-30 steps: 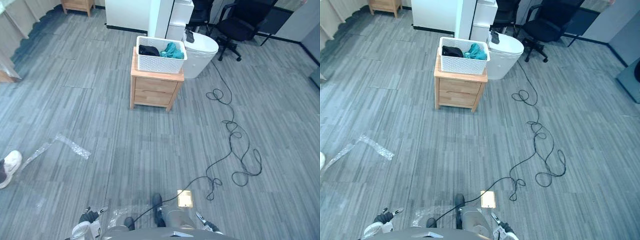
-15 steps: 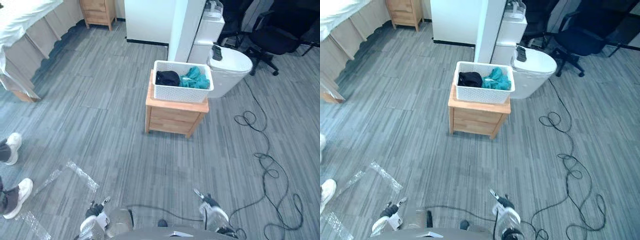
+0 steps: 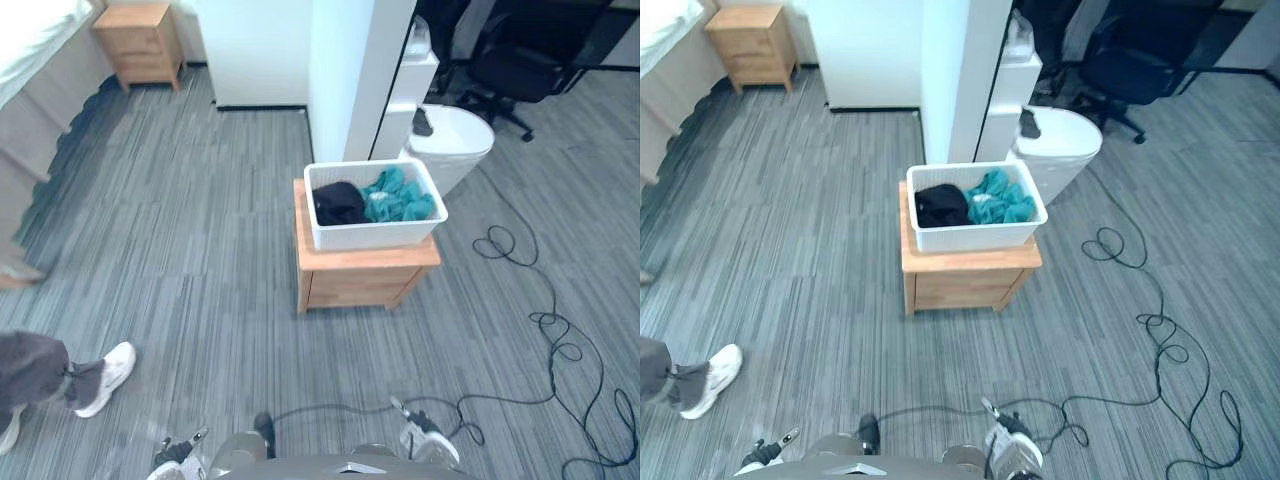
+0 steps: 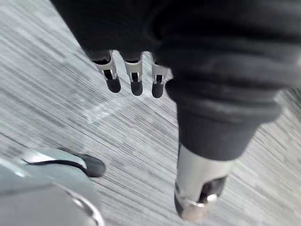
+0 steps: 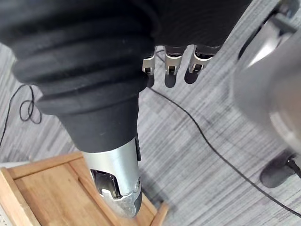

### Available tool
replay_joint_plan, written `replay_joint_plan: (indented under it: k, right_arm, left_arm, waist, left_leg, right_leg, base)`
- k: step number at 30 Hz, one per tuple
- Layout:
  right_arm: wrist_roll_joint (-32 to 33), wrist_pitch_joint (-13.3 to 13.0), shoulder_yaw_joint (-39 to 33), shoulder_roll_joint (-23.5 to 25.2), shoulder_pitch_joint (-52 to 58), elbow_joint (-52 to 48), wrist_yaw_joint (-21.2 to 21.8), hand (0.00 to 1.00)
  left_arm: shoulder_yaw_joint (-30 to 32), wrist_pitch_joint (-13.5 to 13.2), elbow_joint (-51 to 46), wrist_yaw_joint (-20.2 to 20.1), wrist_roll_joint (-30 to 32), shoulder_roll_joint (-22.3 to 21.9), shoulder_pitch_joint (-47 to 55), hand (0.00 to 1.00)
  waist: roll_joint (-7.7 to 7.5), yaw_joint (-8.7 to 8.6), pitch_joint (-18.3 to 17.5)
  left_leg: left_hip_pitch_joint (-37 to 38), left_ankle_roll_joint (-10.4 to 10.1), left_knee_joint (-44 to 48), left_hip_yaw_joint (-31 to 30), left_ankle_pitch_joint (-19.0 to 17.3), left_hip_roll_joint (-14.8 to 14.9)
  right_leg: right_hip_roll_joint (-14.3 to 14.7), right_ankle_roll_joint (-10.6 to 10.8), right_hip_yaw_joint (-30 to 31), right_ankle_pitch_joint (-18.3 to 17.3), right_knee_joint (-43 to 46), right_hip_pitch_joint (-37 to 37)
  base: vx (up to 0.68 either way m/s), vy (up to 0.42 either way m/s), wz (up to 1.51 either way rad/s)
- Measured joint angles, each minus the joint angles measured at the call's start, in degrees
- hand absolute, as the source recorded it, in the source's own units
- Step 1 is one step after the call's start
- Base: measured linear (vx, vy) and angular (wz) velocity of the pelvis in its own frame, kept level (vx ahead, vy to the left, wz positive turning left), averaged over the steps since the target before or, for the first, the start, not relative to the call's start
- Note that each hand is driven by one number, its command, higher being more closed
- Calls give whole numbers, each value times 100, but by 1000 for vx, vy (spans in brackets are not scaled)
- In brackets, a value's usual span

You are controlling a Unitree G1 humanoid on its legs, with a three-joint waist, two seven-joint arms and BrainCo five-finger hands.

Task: Pick up the laundry basket with both hands and put the clothes into the washing machine.

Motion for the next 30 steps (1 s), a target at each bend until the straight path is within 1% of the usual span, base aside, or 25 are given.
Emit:
replay_joint_plan:
  k: [1, 3, 4, 6, 7, 8, 9, 10, 11, 12, 14, 15, 17, 19, 20, 21, 22, 23, 24, 25, 26, 27, 28, 29, 30]
  right_arm:
    - [0, 7, -6, -5, 38, 2, 0, 0]
    - [0, 13, -19, -9, 113, 3, 5, 0]
    - [0, 13, -37, -13, 142, 8, 5, 0]
    - [2, 14, -192, -13, 180, 8, 10, 0]
    - [5, 15, -268, -13, 261, 4, 30, 0]
    - [6, 19, -323, -23, 289, -1, 50, 0]
    - [76, 17, -478, -58, 281, -27, 59, 0]
    - [112, 17, -492, -77, 248, -39, 59, 0]
    - [125, 16, -590, -88, 101, -50, 59, 0]
    - [129, 14, -622, -124, 31, -69, 61, 0]
    - [126, 4, -522, -160, 28, -67, 68, 0]
    - [114, -6, -328, -208, 1, -66, 73, 0]
    - [102, -8, -143, -291, -119, -54, 70, 0]
    - [99, -14, 37, -340, -164, -65, 67, 0]
    - [85, -14, 147, -365, -152, -69, 65, 0]
    - [-45, -15, 312, -393, -123, -78, 57, 0]
    - [-106, -16, 372, -402, -116, -77, 56, 0]
    - [-131, -18, 462, -434, -68, -77, 49, 0]
    - [-131, -24, 463, -441, -61, -77, 41, 0]
    - [-130, -30, 463, -436, -47, -78, 34, 0]
    - [-130, -49, 465, -449, -10, -89, -13, 0]
    - [-130, -63, 461, -465, -2, -103, -39, 0]
    - [-130, -89, 448, -491, 11, -162, -108, 0]
    - [-126, -110, 447, -497, 46, -302, -169, 0]
    - [-123, -159, 453, -531, 112, -579, -188, 0]
  left_arm:
    - [-78, -7, 0, -11, -2, 86, -148, 0]
    - [-171, -48, -78, -22, -3, 159, -352, 0]
    - [-218, -99, -136, -27, -3, 155, -485, 0]
    - [-322, -138, -153, -50, -3, 128, -707, 0]
    - [-349, -148, -153, -106, -4, 96, -743, 0]
    - [-344, -152, -152, -117, -4, 44, -756, 0]
    - [-293, -153, -107, -130, -4, -158, -785, 0]
    - [-274, -152, -104, -131, -3, -206, -783, 0]
    - [-92, -152, -87, -135, -4, -297, -782, 0]
    - [97, -142, -20, -132, -4, -331, -741, 0]
    - [398, -146, -39, -109, -4, -393, -558, 0]
    - [564, -146, -42, -92, -7, -407, -431, 0]
    - [728, -139, -36, -8, -19, -422, -264, 0]
    - [765, -132, -34, 54, -66, -430, -135, 0]
    - [778, -127, -33, 68, -132, -436, -58, 0]
    - [781, -127, -37, 85, -134, -433, 4, 0]
    - [774, -127, -41, 98, -134, -433, 27, 0]
    - [745, -127, -50, 96, -158, -443, 4, 0]
    - [642, -130, -105, 99, -188, -428, -2, 0]
    - [558, -138, -118, 100, -201, -411, 0, 0]
    - [337, -144, -159, 97, -236, -390, 8, 0]
    - [193, -148, -178, 97, -240, -370, 6, 0]
    - [-80, -150, -242, 94, -247, -361, 15, 0]
    - [-262, -153, -268, 93, -248, -379, 12, 0]
    - [-416, -181, -274, 93, -260, -446, 7, 0]
  waist:
    - [19, -127, 3]
    - [26, -263, 3]
    - [21, -350, 2]
    - [-32, -458, 13]
    - [-49, -516, 13]
    - [-83, -513, -1]
    - [183, -487, 89]
    - [225, -473, 91]
    - [297, -427, 136]
    - [229, -415, 167]
    - [137, -378, 3]
    - [98, -347, -114]
    - [79, -310, -127]
    - [51, -281, -153]
    - [34, -257, -161]
    - [1, -252, -168]
    - [-24, -234, -161]
    - [-25, -233, -160]
    - [-42, -240, -141]
    - [-52, -242, -136]
    - [-109, -246, -110]
    - [-108, -252, -104]
    - [-70, -268, -124]
    - [15, -269, -154]
    - [291, -258, -150]
  left_leg:
    - [221, -35, -130, 78, -42, 68]
    - [511, -152, -303, 130, -123, 168]
    - [624, -246, -382, 122, -184, 222]
    - [789, -466, -370, 62, -418, 249]
    - [947, -626, -349, -49, -592, 279]
    - [1047, -738, -342, -84, -684, 350]
    - [1140, -841, -335, -143, -755, 614]
    - [1160, -845, -327, -137, -730, 668]
    - [1257, -922, -303, -119, -454, 729]
    - [1361, -1034, -306, -168, -84, 722]
    - [1388, -1040, -212, -219, 321, 746]
    - [1236, -1008, 43, -223, 438, 792]
    - [1035, -953, 564, -284, 505, 883]
    - [792, -884, 1198, -412, 727, 943]
    - [591, -758, 1697, -412, 988, 1008]
    - [314, -533, 2293, -300, 1362, 1111]
    - [193, -433, 2605, -202, 1482, 1176]
    - [14, -404, 3226, 41, 1263, 1381]
    - [-165, -469, 3540, 220, 735, 1445]
    - [-218, -487, 3538, 233, 475, 1379]
    - [-323, -661, 3318, 89, 34, 1122]
    - [-358, -765, 3086, 2, -143, 922]
    - [-409, -872, 2375, -113, -346, 558]
    - [-431, -895, 1638, -236, -350, 328]
    - [-486, -808, 681, -345, 268, 259]
  right_leg:
    - [156, -78, -190, -62, -587, -211]
    - [371, -185, -411, 178, -1870, -481]
    - [444, -298, -472, 687, -2860, -594]
    - [378, -269, -418, 1482, -3896, -835]
    - [283, -255, -395, 1677, -4042, -893]
    - [314, -218, -493, 2095, -3890, -876]
    - [576, -407, -685, 2237, -3423, -982]
    - [623, -420, -700, 2133, -3304, -1025]
    - [688, -584, -736, 1873, -2849, -1098]
    - [666, -702, -795, 1596, -2464, -1067]
    - [651, -769, -874, 1247, -2256, -985]
    - [663, -811, -902, 1108, -2223, -976]
    - [705, -883, -932, 942, -2196, -871]
    - [721, -968, -937, 799, -2198, -738]
    - [711, -1009, -937, 736, -2260, -581]
    - [664, -1042, -962, 667, -2318, -407]
    - [630, -1078, -977, 630, -2348, -311]
    - [602, -1140, -1047, 588, -2418, -94]
    - [566, -1196, -1109, 546, -2496, 164]
    - [529, -1198, -1132, 521, -2530, 293]
    - [426, -1187, -1189, 512, -2601, 527]
    - [363, -1158, -1205, 495, -2628, 622]
    - [262, -1081, -1211, 443, -2640, 711]
    - [249, -1003, -1198, 394, -2637, 723]
    - [459, -853, -1087, 280, -2518, 644]
  base:
    - [339, -50, -22]
    - [391, -76, -10]
    - [315, -81, 8]
    - [471, -198, 24]
    - [568, -304, 34]
    - [588, -365, 35]
    - [394, -249, 14]
    - [446, -273, 2]
    - [390, -239, 4]
    - [378, -233, 14]
    - [346, -188, 25]
    - [350, -149, 18]
    - [315, -108, 5]
    - [300, -102, -4]
    - [268, -96, 2]
    - [268, -88, 8]
    - [303, -101, 19]
    - [280, -82, 21]
    - [211, -57, 24]
    - [185, -11, 27]
    - [126, 26, 23]
    - [121, 72, 23]
    - [66, 122, 9]
    - [45, 181, -13]
    - [9, 212, -32]
